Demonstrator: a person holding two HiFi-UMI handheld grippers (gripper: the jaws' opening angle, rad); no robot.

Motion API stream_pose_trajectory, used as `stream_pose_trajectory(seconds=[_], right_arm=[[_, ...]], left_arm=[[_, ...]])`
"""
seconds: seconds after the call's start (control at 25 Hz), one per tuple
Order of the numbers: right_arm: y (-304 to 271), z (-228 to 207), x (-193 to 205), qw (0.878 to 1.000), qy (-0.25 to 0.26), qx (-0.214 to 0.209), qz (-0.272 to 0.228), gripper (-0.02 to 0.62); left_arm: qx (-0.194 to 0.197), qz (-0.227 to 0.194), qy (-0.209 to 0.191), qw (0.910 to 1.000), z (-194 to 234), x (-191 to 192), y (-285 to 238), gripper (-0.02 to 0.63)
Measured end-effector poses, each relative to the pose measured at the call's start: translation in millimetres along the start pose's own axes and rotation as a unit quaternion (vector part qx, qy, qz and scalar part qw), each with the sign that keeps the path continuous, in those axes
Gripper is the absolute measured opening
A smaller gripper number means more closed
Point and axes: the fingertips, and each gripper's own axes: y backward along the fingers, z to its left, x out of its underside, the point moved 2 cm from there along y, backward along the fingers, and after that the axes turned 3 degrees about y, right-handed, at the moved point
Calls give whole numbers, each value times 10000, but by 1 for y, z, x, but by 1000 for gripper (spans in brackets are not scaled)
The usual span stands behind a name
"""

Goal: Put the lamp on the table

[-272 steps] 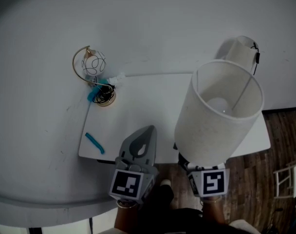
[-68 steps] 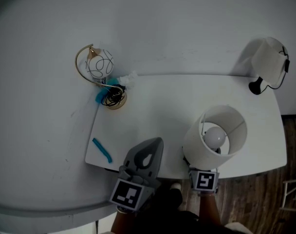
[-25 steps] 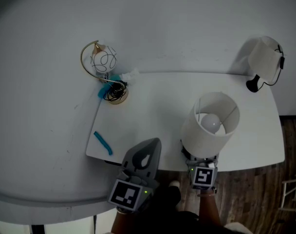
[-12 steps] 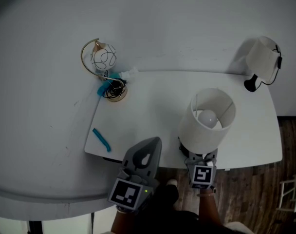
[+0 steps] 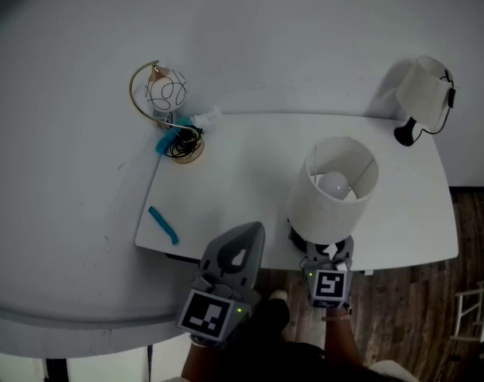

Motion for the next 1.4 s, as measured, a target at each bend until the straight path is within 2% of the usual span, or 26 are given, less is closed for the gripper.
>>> stream_pose_trajectory(seconds=[0.88, 1.4], right_arm=[[33, 1, 6, 9997, 37, -7, 241, 173], [55, 2, 1, 9996, 12, -75, 286, 110]], left_arm=[[71, -74, 66, 9999, -20, -2, 17, 3], [74, -152, 42, 9998, -36, -8, 33, 3]])
